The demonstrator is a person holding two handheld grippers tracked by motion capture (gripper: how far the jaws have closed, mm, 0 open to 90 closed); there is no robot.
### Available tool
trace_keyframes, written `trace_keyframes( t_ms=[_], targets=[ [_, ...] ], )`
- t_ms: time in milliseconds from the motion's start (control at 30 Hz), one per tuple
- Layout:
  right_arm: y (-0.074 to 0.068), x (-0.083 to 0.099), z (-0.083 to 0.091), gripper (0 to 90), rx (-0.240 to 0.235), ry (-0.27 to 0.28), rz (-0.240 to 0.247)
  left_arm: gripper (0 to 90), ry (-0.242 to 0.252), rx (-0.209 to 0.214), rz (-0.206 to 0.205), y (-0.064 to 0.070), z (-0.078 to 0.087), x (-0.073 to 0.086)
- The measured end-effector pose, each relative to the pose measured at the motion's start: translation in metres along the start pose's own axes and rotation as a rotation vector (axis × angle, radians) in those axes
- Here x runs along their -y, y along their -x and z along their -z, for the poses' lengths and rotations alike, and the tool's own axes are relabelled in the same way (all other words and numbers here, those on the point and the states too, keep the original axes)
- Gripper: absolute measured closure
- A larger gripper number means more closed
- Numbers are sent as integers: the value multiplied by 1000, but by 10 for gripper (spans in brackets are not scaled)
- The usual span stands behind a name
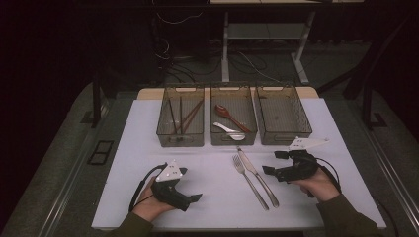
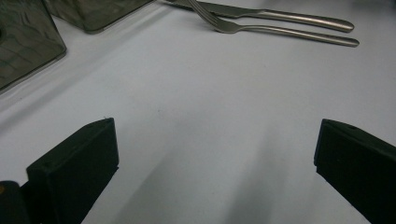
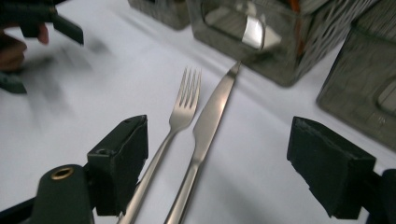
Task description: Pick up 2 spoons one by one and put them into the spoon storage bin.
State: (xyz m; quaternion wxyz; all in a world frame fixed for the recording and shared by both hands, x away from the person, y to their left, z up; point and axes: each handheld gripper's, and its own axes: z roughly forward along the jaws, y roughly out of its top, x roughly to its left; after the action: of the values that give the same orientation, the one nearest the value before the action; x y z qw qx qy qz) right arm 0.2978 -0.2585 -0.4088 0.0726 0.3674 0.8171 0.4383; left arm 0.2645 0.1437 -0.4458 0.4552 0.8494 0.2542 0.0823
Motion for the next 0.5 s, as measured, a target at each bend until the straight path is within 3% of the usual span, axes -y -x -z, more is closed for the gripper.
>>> trace_keyframes(
  t_ms=[267,500],
  targets=[
    [-12,11,3,187,-19,-43,12,0,-1,-2,1,0,0,0],
    [-25,26,5,478,-48,-99,29,0,0,-4,2,1,0,0]
  ],
)
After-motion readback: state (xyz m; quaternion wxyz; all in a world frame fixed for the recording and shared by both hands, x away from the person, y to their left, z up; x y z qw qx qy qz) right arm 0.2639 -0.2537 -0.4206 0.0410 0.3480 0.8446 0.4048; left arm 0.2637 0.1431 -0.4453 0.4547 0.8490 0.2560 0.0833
